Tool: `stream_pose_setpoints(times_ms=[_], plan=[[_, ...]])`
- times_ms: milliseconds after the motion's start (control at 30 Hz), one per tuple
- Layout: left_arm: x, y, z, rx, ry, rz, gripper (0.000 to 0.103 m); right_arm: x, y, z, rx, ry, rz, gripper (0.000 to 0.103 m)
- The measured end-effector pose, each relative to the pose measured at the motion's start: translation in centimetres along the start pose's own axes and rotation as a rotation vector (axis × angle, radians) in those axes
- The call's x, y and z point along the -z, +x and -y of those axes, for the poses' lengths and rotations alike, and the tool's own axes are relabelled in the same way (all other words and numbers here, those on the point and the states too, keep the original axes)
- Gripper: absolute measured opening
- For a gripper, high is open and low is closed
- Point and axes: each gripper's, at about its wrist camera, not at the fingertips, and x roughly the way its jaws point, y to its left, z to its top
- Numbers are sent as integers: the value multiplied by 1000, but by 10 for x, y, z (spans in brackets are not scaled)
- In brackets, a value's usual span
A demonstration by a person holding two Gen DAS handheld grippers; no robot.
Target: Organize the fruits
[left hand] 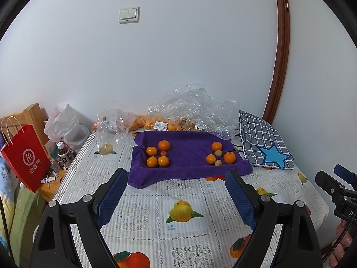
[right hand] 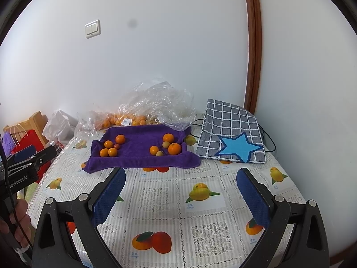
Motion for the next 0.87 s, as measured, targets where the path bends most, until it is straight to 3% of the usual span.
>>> stream_pose_setpoints(times_ms=[867], plan=[[-8,-1,-3,6,6,7,89,1,-3,-3,-4,-7,9,99]])
